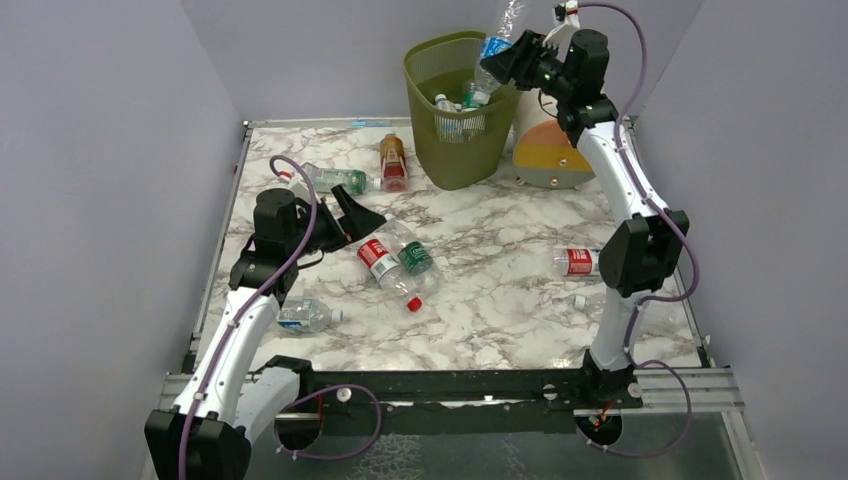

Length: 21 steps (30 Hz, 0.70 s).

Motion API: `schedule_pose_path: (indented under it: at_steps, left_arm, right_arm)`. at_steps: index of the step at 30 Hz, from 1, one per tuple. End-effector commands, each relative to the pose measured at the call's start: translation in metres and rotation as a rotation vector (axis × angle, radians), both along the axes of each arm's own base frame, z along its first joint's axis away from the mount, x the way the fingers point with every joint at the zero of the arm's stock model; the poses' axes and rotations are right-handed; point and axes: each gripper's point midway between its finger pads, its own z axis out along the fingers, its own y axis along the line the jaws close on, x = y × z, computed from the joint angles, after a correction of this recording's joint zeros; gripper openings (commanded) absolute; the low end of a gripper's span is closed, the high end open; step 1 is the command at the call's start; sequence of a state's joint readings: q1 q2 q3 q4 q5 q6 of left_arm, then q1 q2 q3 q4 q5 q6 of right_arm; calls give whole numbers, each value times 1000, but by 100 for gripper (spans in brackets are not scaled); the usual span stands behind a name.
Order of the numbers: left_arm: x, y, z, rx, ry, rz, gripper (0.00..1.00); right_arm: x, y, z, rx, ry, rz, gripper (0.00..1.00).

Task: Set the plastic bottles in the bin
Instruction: Place the plastic bottle in the trash bin.

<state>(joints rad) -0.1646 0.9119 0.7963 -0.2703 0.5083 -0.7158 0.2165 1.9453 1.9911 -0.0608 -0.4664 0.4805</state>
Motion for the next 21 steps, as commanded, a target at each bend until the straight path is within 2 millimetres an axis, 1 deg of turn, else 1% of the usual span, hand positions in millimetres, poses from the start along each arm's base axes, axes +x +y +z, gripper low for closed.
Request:
schedule_pose_path:
  at_steps: [1, 6, 8, 13, 17, 19, 21]
  left_arm:
    - [-5, -2, 4, -25, -16, -8, 99]
    - [-4, 0, 1, -22, -9, 1, 99]
    - [-4, 0, -1, -21, -3, 1, 99]
    - [-5, 0, -3, -22, 0, 3, 99]
    - [-7, 0, -4, -26, 0, 3, 99]
    - [-8, 0, -3, -28, 0, 2, 99]
    - [-8, 0, -3, -27, 0, 4, 99]
  right_arm:
    - [11, 1, 43, 92, -128, 57, 60]
    - [20, 5, 36, 89, -127, 84, 61]
    - [22, 6, 31, 81, -119, 85, 62]
    - [24, 5, 8, 67, -85, 79, 64]
    - [28, 8, -7, 58, -59, 92, 65]
    - [30, 10, -11, 52, -48, 102, 67]
    - [33, 12, -17, 48, -34, 113, 71]
